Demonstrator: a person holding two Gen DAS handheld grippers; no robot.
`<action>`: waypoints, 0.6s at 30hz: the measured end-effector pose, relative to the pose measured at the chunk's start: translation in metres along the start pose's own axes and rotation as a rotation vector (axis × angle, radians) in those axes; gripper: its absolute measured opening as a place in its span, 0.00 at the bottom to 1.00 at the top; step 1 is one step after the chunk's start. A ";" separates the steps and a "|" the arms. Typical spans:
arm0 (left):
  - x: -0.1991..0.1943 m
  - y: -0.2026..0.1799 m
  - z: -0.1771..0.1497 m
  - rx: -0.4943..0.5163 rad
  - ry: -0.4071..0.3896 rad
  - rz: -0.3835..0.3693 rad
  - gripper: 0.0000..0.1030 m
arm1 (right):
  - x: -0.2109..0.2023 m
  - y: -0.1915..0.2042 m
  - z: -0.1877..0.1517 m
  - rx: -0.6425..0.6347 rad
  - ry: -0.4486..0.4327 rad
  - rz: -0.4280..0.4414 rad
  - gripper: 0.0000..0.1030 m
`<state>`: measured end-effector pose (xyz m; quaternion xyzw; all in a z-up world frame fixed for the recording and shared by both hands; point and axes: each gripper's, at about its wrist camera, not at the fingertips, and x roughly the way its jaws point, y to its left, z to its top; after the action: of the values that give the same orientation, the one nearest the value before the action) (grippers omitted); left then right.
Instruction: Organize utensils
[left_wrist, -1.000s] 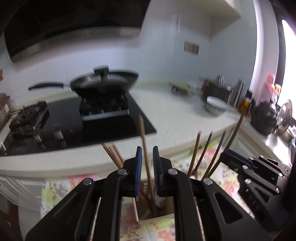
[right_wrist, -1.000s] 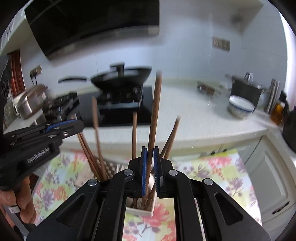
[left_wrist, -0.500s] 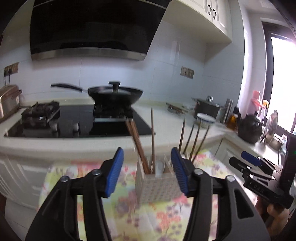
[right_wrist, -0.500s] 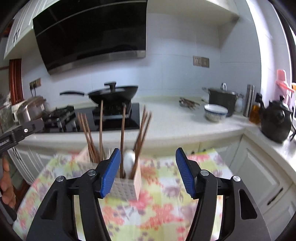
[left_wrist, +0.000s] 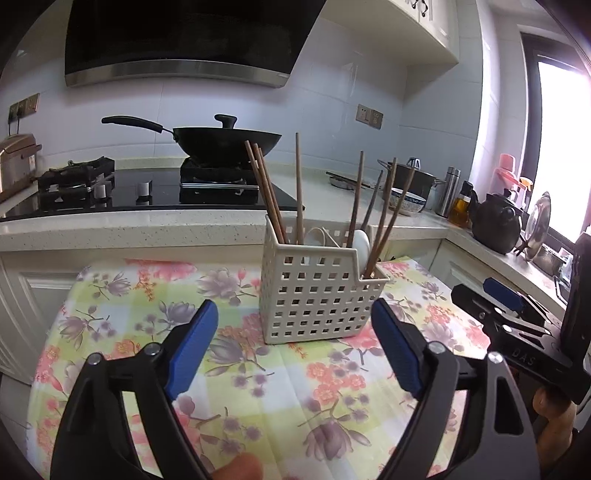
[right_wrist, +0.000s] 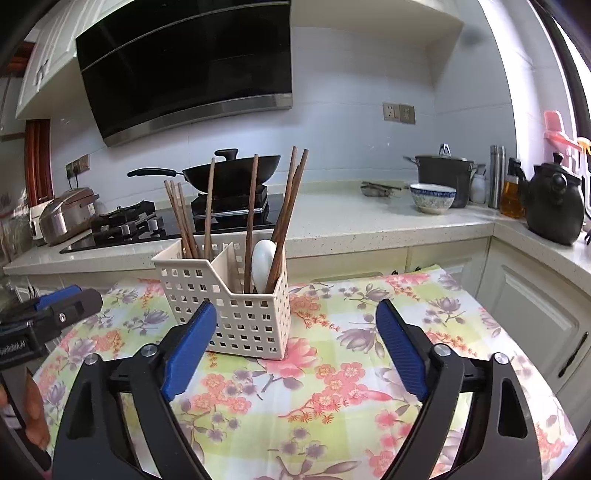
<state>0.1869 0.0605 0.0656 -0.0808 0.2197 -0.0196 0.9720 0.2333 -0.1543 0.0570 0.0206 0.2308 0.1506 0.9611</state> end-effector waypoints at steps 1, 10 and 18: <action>0.002 0.000 0.000 0.007 -0.002 0.003 0.84 | 0.002 0.000 0.000 0.002 0.011 0.003 0.82; 0.017 0.006 0.005 0.018 0.004 -0.009 0.89 | 0.016 0.006 0.005 0.019 0.047 0.038 0.82; 0.021 0.007 0.007 0.037 0.010 -0.019 0.89 | 0.020 0.010 0.006 0.020 0.041 0.054 0.82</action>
<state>0.2090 0.0667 0.0612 -0.0646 0.2236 -0.0331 0.9720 0.2500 -0.1390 0.0549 0.0333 0.2514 0.1746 0.9514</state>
